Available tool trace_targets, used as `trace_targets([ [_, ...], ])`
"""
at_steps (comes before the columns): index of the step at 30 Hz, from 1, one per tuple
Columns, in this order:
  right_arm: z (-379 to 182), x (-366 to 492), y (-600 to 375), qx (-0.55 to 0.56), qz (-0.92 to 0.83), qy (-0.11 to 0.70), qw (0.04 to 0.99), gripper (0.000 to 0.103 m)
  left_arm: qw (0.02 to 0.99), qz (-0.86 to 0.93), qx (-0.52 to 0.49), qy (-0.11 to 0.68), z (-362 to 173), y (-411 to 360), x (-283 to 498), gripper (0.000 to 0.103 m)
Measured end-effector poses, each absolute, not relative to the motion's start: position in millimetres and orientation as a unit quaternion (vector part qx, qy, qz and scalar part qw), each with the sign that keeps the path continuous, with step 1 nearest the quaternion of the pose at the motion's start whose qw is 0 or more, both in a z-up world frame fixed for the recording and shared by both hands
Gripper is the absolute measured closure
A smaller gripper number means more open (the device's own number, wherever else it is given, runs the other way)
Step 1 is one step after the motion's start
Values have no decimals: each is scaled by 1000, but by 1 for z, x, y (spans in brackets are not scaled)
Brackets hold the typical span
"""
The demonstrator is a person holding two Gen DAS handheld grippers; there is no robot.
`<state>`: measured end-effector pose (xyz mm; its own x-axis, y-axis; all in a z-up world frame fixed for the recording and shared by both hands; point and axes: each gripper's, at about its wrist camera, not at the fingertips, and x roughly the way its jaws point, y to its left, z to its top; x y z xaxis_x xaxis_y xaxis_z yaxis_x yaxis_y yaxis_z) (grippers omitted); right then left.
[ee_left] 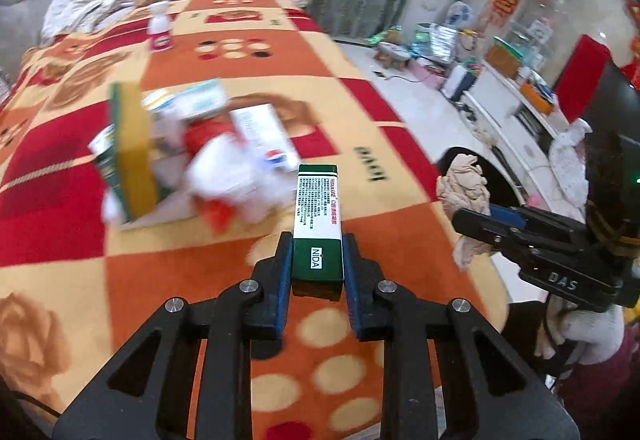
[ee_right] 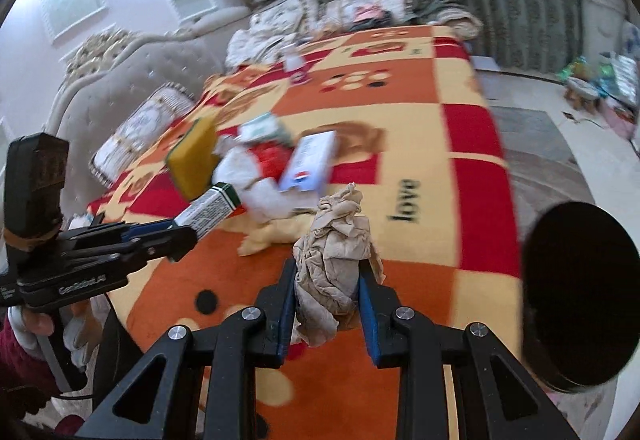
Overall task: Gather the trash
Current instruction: 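Carry the green box and beige tissue in both tools over the bin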
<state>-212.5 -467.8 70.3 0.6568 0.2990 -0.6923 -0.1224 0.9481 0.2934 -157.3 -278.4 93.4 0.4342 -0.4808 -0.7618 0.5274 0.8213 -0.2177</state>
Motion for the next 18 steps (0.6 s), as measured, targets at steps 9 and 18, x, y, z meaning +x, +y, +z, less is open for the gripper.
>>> trace_targets([
  [9, 70, -235, -540, 140, 39, 387, 911, 76, 815, -361, 17, 453, 92, -357, -156, 82],
  [18, 42, -245, -621, 180, -43, 405, 895, 76, 783, -408, 28, 469, 77, -438, -159, 82],
])
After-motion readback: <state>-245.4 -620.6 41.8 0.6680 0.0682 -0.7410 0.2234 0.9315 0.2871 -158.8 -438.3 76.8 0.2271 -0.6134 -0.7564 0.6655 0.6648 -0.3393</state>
